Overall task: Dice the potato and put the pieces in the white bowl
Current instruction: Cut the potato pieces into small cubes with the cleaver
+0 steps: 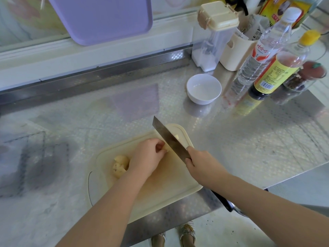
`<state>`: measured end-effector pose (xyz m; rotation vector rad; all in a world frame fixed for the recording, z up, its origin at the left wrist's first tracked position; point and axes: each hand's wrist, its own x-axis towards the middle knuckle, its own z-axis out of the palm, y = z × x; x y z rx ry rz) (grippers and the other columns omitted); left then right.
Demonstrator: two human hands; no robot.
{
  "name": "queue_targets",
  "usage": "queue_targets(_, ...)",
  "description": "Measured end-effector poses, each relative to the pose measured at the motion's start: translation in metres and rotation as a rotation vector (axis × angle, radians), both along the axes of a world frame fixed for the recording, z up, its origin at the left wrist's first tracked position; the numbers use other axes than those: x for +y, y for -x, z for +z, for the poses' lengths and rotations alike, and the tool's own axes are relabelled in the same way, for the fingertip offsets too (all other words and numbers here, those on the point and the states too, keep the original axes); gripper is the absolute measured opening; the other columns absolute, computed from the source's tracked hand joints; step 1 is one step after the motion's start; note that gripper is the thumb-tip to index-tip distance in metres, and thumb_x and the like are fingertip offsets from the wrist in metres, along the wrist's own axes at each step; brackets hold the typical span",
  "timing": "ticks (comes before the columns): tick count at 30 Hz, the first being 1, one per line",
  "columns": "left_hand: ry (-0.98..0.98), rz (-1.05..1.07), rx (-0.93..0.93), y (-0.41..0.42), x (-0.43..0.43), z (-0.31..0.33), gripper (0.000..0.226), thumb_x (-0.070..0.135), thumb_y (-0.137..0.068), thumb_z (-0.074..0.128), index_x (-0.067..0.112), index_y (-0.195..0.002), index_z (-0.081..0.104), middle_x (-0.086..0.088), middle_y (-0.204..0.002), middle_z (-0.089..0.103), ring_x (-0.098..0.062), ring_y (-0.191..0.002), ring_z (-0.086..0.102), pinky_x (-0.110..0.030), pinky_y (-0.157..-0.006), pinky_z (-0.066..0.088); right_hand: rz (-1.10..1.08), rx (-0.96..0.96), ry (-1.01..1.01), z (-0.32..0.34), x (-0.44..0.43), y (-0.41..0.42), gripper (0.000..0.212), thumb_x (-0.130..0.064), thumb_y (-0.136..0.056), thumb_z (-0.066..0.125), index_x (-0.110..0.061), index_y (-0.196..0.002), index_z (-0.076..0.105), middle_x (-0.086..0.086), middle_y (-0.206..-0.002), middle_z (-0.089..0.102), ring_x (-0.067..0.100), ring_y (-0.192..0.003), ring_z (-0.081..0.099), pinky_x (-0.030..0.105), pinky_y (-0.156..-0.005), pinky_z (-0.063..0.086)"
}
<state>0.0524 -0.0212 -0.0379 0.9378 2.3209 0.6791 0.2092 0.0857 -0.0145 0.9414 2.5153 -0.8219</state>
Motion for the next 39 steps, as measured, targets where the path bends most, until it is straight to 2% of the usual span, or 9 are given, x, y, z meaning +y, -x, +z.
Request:
queue_targets(4,-0.019,0.082,-0.032,0.005,0.006,0.004,0.013,0.026,-0.086,0.073,0.024,-0.098,0.069,0.010,-0.091,0.067,-0.006,-0.085,0.063,-0.018,-0.071,0.046,0.021,-0.024,0.004,-0.003,-0.005,0.001,0.014,-0.029,-0.105,0.034,-0.019,-0.105,0.045,0.001,-0.075,0.053,0.020,-0.068,0.059,0.044,-0.069,0.057)
queue_targets(9,-0.030,0.117,-0.034,0.006,0.013,0.006,0.008,0.025,-0.089,0.070,0.024,-0.097,0.072,0.014,-0.089,0.065,-0.006,-0.085,0.061,-0.015,-0.067,0.039,0.003,-0.008,0.001,0.000,0.001,0.001,0.013,-0.028,-0.106,0.035,-0.020,-0.103,0.044,0.002,-0.074,0.054,0.020,-0.065,0.058,0.043,-0.065,0.056)
queue_targets(13,-0.040,0.142,-0.076,0.005,0.007,0.002,0.013,0.026,-0.089,0.070,0.024,-0.102,0.074,0.013,-0.095,0.067,-0.004,-0.085,0.059,-0.015,-0.072,0.038,0.016,0.034,-0.030,0.007,0.006,0.001,0.011,-0.027,-0.106,0.035,-0.020,-0.098,0.038,0.002,-0.070,0.050,0.021,-0.060,0.051,0.039,-0.055,0.044)
queue_targets(17,-0.025,0.166,-0.147,0.007,0.011,0.002,0.011,0.025,-0.090,0.069,0.026,-0.100,0.073,0.014,-0.096,0.067,-0.005,-0.091,0.061,-0.017,-0.074,0.039,0.031,0.038,-0.039,0.012,0.008,0.004,0.012,-0.028,-0.106,0.035,-0.018,-0.108,0.043,0.005,-0.073,0.054,0.025,-0.064,0.056,0.044,-0.061,0.050)
queue_targets(19,-0.019,0.151,-0.159,0.008,0.015,0.004,0.009,0.023,-0.089,0.069,0.029,-0.095,0.073,0.015,-0.093,0.068,-0.006,-0.091,0.063,-0.019,-0.075,0.041,0.026,0.036,-0.029,0.012,0.009,0.005,0.011,-0.027,-0.105,0.035,-0.018,-0.105,0.042,0.005,-0.073,0.054,0.026,-0.065,0.057,0.044,-0.062,0.049)
queue_targets(22,-0.027,0.184,-0.160,0.010,0.016,0.005,0.013,0.022,-0.086,0.072,0.027,-0.098,0.070,0.010,-0.098,0.069,-0.008,-0.091,0.064,-0.021,-0.077,0.044,0.021,0.028,-0.022,0.012,0.009,0.004,0.011,-0.028,-0.106,0.035,-0.020,-0.099,0.039,0.006,-0.074,0.054,0.026,-0.066,0.057,0.045,-0.062,0.050)
queue_targets(28,-0.006,0.267,-0.193,0.004,0.012,0.003,0.025,0.035,-0.081,0.078,0.024,-0.101,0.067,0.012,-0.089,0.065,-0.004,-0.083,0.060,-0.017,-0.064,0.041,0.017,0.042,-0.030,0.013,0.008,0.004,0.009,-0.027,-0.105,0.035,-0.022,-0.098,0.036,0.005,-0.074,0.055,0.025,-0.066,0.057,0.042,-0.060,0.048)
queue_targets(33,0.033,0.177,-0.090,-0.006,0.016,0.009,0.016,0.024,-0.082,0.071,0.023,-0.097,0.067,0.008,-0.090,0.067,-0.012,-0.085,0.063,-0.030,-0.075,0.053,0.002,0.025,-0.024,0.013,0.008,0.005,0.012,-0.026,-0.104,0.036,-0.018,-0.103,0.044,0.006,-0.075,0.058,0.026,-0.068,0.060,0.048,-0.066,0.055)
queue_targets(39,0.008,-0.036,0.250,-0.016,0.011,0.007,0.014,0.019,-0.088,0.064,0.020,-0.102,0.061,0.003,-0.101,0.056,-0.018,-0.089,0.059,-0.031,-0.072,0.048,0.003,0.022,-0.035,0.011,0.006,0.003,0.013,-0.027,-0.105,0.035,-0.019,-0.108,0.045,0.005,-0.075,0.057,0.024,-0.065,0.059,0.046,-0.064,0.056)
